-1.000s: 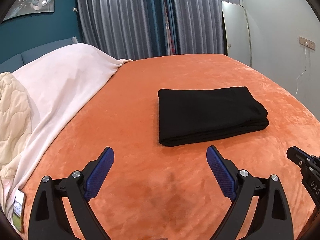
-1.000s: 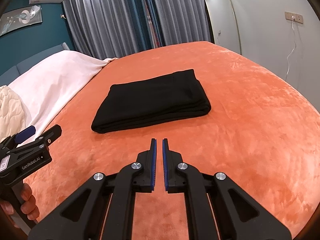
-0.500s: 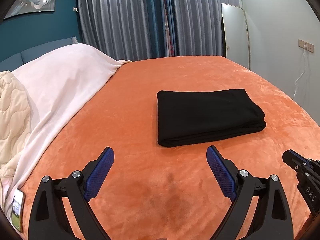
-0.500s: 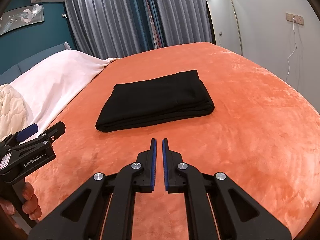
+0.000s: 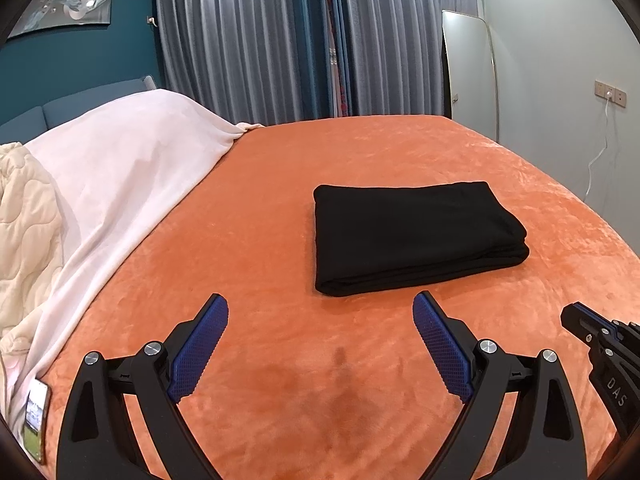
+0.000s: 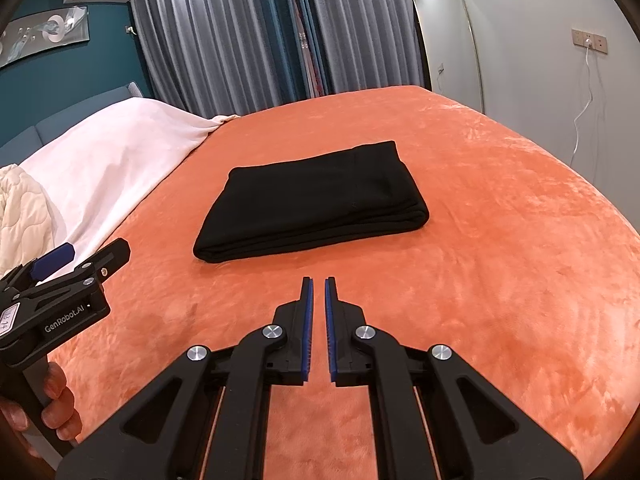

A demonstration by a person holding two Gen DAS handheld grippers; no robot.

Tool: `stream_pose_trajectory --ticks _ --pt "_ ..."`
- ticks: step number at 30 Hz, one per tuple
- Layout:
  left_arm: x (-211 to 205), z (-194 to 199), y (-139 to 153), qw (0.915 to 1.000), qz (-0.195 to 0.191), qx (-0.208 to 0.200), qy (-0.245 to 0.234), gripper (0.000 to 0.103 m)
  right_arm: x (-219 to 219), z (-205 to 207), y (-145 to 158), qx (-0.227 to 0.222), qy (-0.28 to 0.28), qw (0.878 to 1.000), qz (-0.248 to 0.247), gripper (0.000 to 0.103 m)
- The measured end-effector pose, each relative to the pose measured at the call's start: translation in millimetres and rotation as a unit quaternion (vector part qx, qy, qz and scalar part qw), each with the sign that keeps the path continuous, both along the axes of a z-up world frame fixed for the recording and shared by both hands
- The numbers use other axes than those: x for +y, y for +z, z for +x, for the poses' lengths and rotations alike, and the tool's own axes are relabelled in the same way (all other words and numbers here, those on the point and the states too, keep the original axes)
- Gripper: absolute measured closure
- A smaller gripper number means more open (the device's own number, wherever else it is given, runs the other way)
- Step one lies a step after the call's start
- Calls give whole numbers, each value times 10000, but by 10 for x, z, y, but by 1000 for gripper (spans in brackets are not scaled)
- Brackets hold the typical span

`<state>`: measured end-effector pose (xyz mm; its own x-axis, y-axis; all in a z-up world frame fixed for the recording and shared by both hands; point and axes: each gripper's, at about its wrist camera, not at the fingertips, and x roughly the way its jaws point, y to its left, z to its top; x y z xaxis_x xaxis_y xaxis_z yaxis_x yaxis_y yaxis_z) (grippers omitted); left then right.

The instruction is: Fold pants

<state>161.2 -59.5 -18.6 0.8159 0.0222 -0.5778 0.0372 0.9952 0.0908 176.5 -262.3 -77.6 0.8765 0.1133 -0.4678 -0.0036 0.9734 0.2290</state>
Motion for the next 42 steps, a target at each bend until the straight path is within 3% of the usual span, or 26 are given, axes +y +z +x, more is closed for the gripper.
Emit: stream_pose_trajectory --ticks 26,31,42 --pt "-10 -8 3 10000 26 -3 -10 12 5 -15 -16 11 22 10000 -7 97" --pt "-55 -53 -22 9995 198 -212 154 12 13 -18 -22 30 36 10000 -29 97" --pt "-42 8 -62 9996 -180 138 -168 12 -5 -32 -54 69 39 10000 -17 97"
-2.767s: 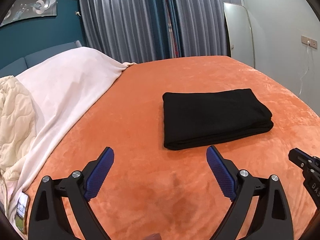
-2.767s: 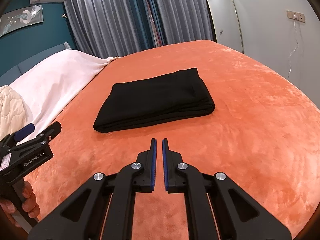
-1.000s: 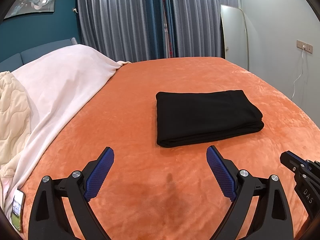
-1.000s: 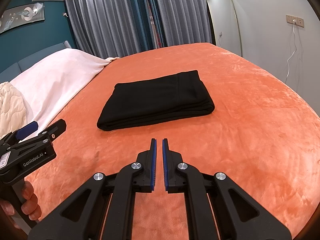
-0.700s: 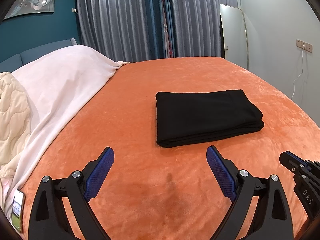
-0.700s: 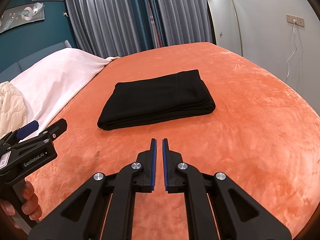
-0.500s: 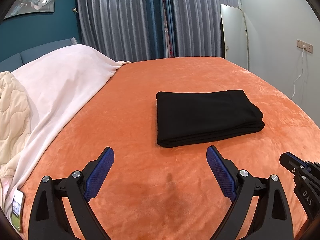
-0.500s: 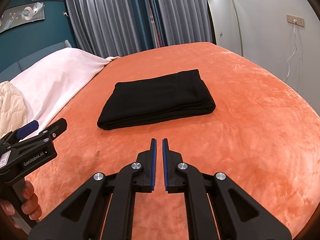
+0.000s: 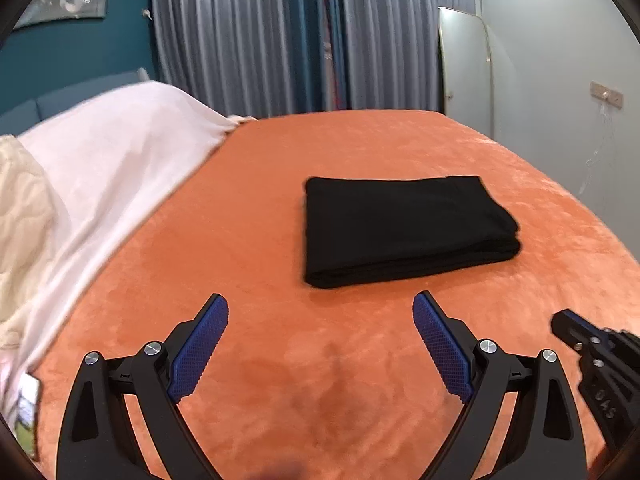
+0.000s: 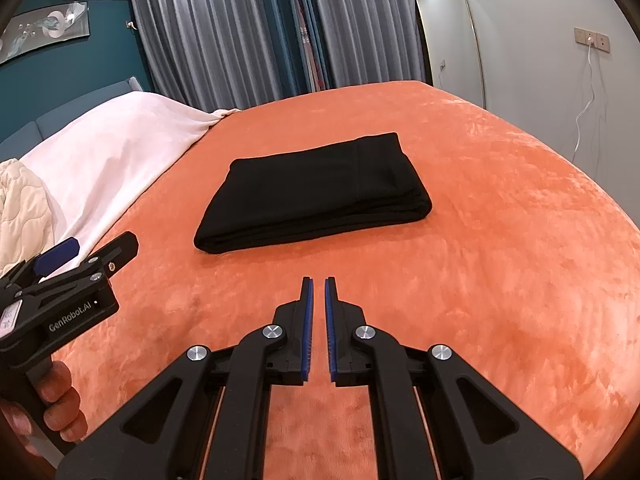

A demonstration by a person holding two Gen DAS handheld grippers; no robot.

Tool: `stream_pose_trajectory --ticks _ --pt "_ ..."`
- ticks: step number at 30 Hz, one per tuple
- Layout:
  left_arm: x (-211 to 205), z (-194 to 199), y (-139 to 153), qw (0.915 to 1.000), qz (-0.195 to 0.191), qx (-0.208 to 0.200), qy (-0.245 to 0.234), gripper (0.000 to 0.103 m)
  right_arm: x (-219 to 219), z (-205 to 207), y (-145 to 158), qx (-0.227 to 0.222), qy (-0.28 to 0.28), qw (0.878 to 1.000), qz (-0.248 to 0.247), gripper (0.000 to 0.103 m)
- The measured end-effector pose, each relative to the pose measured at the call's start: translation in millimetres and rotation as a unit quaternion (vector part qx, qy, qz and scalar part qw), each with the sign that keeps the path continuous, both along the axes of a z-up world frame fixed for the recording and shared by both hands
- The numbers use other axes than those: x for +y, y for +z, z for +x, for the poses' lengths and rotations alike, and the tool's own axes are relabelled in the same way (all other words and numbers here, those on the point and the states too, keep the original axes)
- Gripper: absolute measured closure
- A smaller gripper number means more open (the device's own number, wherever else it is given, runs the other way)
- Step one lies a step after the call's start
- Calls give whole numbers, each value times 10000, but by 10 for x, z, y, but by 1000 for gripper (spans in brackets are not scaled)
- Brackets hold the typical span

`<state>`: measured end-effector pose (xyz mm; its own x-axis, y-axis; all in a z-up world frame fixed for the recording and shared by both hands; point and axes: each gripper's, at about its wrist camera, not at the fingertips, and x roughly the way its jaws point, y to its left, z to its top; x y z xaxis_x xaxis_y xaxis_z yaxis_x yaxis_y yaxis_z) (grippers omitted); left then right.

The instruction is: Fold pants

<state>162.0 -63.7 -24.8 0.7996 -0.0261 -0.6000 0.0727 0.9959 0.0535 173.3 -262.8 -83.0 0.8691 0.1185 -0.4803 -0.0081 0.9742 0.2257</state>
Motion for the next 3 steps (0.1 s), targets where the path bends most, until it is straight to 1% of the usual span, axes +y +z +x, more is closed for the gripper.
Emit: stream_pose_trajectory --ticks 3 --pt "2 -10 6 10000 -4 -41 9 12 -19 -12 1 -2 -1 10000 -12 97"
